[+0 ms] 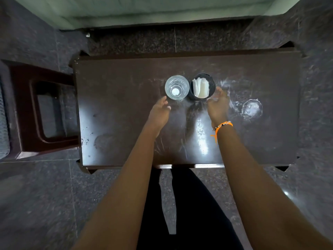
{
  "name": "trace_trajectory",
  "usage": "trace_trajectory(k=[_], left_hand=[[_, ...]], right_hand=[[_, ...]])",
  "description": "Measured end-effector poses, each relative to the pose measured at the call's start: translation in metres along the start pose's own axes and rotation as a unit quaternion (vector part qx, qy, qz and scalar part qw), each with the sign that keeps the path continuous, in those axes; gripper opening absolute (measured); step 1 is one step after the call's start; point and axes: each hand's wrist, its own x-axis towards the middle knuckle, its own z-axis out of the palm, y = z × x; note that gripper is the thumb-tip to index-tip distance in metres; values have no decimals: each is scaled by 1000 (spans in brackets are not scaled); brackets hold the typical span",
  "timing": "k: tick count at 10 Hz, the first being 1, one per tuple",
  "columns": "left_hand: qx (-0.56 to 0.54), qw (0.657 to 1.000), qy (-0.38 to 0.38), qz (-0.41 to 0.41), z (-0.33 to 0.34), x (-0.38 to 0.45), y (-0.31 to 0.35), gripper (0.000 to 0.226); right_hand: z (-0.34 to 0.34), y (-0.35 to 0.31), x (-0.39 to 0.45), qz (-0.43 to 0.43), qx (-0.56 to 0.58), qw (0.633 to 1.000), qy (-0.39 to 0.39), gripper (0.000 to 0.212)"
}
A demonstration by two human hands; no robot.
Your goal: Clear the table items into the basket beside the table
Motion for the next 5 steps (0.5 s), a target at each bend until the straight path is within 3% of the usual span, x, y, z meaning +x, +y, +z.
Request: trace_trajectory(k=[1, 3, 5], left_hand=[[36, 999, -4, -2, 6, 8, 4, 58], [64, 998, -8, -1, 16, 15, 8, 59], [91, 995, 30, 35, 12, 5, 9, 53]], right_hand=[[-2, 0, 12, -33, -104, 992, -58, 54], [-8, -4, 16, 2, -38, 994, -106, 45], [-14, -11, 7, -14, -16, 999, -42, 42]])
